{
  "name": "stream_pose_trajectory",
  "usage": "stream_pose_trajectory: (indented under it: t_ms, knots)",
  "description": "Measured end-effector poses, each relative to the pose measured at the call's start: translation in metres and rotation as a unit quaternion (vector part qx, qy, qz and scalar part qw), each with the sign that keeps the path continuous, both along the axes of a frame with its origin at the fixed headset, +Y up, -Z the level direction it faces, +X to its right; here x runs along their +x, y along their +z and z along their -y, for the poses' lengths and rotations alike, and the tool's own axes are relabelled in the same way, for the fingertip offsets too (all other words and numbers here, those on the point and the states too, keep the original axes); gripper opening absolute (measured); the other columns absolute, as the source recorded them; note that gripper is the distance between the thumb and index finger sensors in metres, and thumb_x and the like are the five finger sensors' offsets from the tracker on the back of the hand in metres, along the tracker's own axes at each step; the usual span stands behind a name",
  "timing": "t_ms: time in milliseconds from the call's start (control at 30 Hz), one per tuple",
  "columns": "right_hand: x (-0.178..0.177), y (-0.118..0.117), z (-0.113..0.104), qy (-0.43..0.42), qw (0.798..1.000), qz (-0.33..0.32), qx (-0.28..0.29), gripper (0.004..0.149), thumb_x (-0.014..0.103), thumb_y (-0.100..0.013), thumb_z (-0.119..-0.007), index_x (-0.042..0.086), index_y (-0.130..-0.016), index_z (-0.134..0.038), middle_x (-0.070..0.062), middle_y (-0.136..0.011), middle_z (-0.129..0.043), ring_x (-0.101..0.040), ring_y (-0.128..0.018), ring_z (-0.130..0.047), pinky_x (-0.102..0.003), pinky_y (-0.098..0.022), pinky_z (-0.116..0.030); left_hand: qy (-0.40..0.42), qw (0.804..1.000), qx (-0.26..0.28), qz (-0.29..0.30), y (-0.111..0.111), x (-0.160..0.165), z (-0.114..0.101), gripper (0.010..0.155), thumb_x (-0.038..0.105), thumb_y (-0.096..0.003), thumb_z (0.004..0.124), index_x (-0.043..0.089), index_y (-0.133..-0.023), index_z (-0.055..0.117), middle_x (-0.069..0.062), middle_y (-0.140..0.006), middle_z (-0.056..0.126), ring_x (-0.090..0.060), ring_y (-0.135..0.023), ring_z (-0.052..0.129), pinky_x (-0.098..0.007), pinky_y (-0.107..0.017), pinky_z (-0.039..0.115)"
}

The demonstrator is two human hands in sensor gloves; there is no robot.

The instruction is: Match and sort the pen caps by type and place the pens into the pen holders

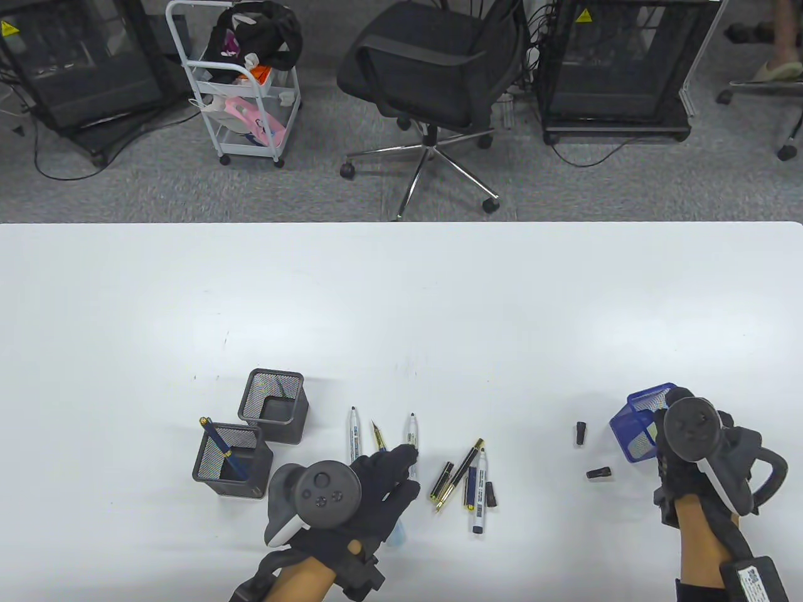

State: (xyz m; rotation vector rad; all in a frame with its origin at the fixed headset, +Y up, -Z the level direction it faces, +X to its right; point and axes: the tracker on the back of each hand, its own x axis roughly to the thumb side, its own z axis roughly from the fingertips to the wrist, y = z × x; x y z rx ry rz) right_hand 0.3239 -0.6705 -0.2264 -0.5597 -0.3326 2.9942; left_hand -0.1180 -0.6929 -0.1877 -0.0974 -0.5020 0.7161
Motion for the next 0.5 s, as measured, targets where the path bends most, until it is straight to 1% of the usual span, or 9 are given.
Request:
stream_pose_trajectory:
  t_ms: [200,333,400,433,500]
  knots:
    - [-0.004,-0.001,0.000,0.012,1.000,0.005,-0.022,0.049,0.034,-0.040,-0.095,0.013,-0.083,-0.085,-0.014,-0.076,-0.099,-0.035,-0.062,-0.101,-0.053,-0.052,-0.083,-0.001,1.000,-0.003,-0.001,0.000,0.000,0.000,0.059,0.040,-0.0493,0.076,0.011,-0.101,0.072,-0.023,-0.091,0.088,-0.041,-0.066,0.099,-0.069,-0.053,0.074]
    - [-0.004,0.001,-0.002,0.005,1.000,0.012,-0.027,0.052,0.035,-0.040,-0.095,0.013,-0.085,-0.083,-0.016,-0.078,-0.097,-0.036,-0.064,-0.100,-0.053,-0.052,-0.082,-0.001,1.000,-0.004,-0.002,0.000,0.000,0.000,0.059,0.040,-0.0494,0.076,0.011,-0.101,0.072,-0.023,-0.092,0.088,-0.041,-0.066,0.099,-0.069,-0.053,0.074]
    - [-0.005,0.004,-0.010,0.009,1.000,0.020,-0.005,0.055,0.036,-0.039,-0.095,0.012,-0.087,-0.082,-0.017,-0.080,-0.095,-0.037,-0.064,-0.099,-0.054,-0.053,-0.081,0.000,1.000,-0.004,-0.003,-0.001,-0.001,0.000,0.059,0.041,-0.0494,0.076,0.011,-0.101,0.072,-0.023,-0.092,0.088,-0.041,-0.067,0.099,-0.069,-0.053,0.074]
    - [-0.009,0.009,-0.019,0.012,1.000,0.018,0.015,0.057,0.037,-0.039,-0.095,0.011,-0.088,-0.080,-0.018,-0.081,-0.094,-0.039,-0.065,-0.098,-0.055,-0.053,-0.081,0.002,1.000,-0.004,-0.003,-0.001,-0.001,0.000,0.060,0.041,-0.0494,0.076,0.011,-0.101,0.072,-0.023,-0.092,0.087,-0.041,-0.067,0.099,-0.069,-0.053,0.074]
    - [-0.017,0.014,-0.029,0.011,0.999,0.007,0.039,0.058,0.037,-0.039,-0.095,0.011,-0.088,-0.079,-0.019,-0.081,-0.093,-0.039,-0.065,-0.098,-0.054,-0.052,-0.081,0.003,1.000,-0.004,-0.004,-0.001,-0.001,0.000,0.060,0.041,-0.0494,0.076,0.011,-0.101,0.072,-0.023,-0.092,0.087,-0.041,-0.067,0.099,-0.069,-0.053,0.074]
